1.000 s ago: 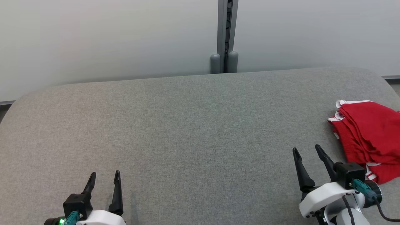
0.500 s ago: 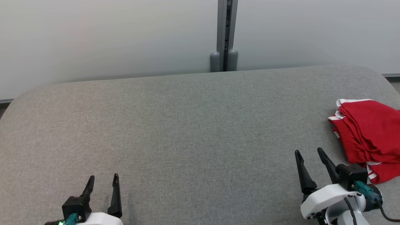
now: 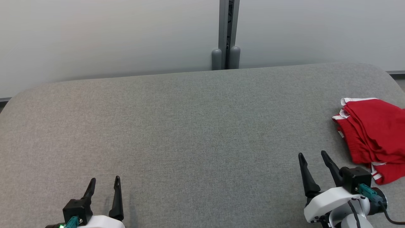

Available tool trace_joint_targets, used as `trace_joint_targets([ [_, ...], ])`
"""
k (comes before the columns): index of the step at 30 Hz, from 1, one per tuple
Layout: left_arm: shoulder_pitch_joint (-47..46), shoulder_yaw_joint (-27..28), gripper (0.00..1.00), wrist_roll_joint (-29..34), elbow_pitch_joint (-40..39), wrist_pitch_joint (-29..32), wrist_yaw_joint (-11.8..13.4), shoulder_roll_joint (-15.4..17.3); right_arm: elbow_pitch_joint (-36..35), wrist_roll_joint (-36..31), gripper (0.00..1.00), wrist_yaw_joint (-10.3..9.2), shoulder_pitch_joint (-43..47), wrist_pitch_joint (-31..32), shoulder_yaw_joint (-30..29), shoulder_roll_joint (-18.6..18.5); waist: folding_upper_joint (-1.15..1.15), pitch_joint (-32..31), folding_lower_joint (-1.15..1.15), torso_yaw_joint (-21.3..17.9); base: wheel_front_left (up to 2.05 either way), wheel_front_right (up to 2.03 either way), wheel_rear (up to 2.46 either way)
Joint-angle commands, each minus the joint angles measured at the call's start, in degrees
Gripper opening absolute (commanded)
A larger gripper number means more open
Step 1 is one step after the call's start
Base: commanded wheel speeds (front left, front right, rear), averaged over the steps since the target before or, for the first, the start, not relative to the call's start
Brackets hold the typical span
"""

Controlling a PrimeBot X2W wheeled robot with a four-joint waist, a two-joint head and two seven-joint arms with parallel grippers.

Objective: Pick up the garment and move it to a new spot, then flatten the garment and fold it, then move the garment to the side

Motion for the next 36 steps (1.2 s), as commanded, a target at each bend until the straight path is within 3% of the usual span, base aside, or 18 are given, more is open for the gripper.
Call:
trace_joint_targets([
  [1,0.0,0.2,1.0,-0.4,0.0,0.0,0.2,0.3,-0.1,-0.3,1.0,0.0,-0.1,0.0,0.1,-0.3,0.0,0.2,0.0,0.0,0.0,0.0,0.0],
  [5,-0.4,-0.1,1.0,-1.6,0.5,0.0,-0.9,0.3,-0.5,-0.5,1.0,0.0,-0.4,0.0,0.5,-0.3,0.0,0.6,0.0,0.0,0.0,0.0,0.0],
  [6,0.0,-0.1,0.0,-1.7,0.5,0.0,-0.9,0.0,-0.3,-0.1,0.0,0.0,0.0,0.0,0.5,0.0,0.0,0.6,0.0,0.0,0.0,0.0,0.0],
  [10,0.2,0.1,0.0,-2.5,2.3,0.5,-1.0,-0.4,1.1,1.0,0.0,0.0,1.0,0.5,0.3,0.6,0.0,0.6,0.0,0.0,0.0,0.0,0.0],
  [36,-1.4,2.2,0.0,-27.9,-2.1,7.0,-3.6,-0.2,-4.5,26.7,0.0,0.0,2.3,7.1,-3.2,0.3,0.0,0.2,0.0,0.4,0.0,0.0,0.0],
])
